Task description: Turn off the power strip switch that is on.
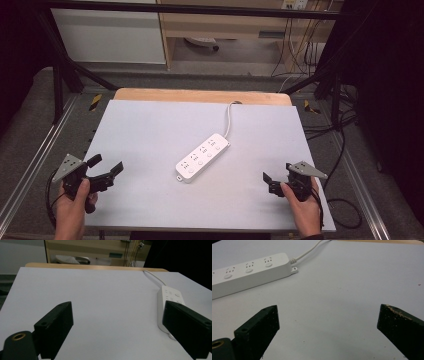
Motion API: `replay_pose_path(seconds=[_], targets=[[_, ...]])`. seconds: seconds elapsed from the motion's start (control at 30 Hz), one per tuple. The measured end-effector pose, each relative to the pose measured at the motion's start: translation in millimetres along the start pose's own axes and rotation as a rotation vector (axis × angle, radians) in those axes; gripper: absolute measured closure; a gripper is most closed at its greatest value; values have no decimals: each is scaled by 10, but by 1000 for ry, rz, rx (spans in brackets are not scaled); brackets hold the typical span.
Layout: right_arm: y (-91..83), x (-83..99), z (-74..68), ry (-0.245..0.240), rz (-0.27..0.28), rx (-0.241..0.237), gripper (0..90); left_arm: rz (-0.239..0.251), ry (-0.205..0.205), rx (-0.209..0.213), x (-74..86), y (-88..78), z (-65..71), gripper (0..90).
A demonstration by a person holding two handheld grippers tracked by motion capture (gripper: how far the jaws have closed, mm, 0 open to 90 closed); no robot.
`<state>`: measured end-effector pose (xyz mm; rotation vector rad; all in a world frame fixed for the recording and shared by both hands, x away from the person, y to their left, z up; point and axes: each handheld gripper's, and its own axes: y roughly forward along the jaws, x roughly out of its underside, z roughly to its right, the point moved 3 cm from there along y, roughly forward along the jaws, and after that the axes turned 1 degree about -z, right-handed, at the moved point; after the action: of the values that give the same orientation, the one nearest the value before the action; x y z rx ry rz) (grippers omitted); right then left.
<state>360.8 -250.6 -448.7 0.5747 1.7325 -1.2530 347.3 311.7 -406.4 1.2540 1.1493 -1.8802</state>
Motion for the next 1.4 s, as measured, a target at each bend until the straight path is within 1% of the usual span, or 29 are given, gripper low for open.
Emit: replay_pose_path(seconds=[0.23, 0.33, 0.43, 0.53, 0.67, 0.73, 0.77, 0.8, 0.83, 0.9, 0.93, 0.97, 1.03, 1.27, 1.33, 1.4], targets=[[-1, -6, -22, -5, 0, -7, 44, 1, 3, 11, -2, -3, 9, 97], [3, -8, -43, -23, 4, -3, 41, 6, 5, 15, -4, 0, 18, 96], [8, -6, -51, -24, 0, -5, 39, 11, 10, 18, -9, 0, 27, 96], [7, -7, -64, -22, -2, -6, 39, 14, 9, 30, -12, -2, 39, 94], [0, -13, -71, -27, 11, -4, 45, 36, 23, 39, -26, -18, 62, 87], [0, -13, -84, -34, 15, -7, 45, 49, 21, 32, -39, -23, 70, 88], [2, -13, -92, -39, 19, -8, 51, 52, 23, 22, -43, -25, 77, 88], [10, -11, -106, -55, 31, -1, 61, 49, 27, 11, -45, -32, 82, 97], [10, -11, -106, -55, 31, -1, 61, 49, 28, 0, -44, -39, 86, 97], [22, -16, -130, -69, 49, 3, 71, 51, 35, -4, -48, -37, 96, 98], [22, -16, -130, -69, 49, 3, 71, 54, 35, -6, -51, -34, 101, 98], [25, -16, -144, -84, 63, 2, 73, 53, 37, -4, -52, -32, 105, 98], [30, -16, -152, -91, 70, 1, 71, 50, 39, 2, -50, -28, 113, 98], [34, -17, -159, -82, 65, -10, 61, 56, 25, 23, -70, -37, 128, 97], [36, -19, -153, -85, 66, -7, 50, 56, 27, 33, -83, -52, 128, 94], [37, -20, -151, -84, 65, -4, 42, 61, 17, 48, -95, -64, 125, 91]])
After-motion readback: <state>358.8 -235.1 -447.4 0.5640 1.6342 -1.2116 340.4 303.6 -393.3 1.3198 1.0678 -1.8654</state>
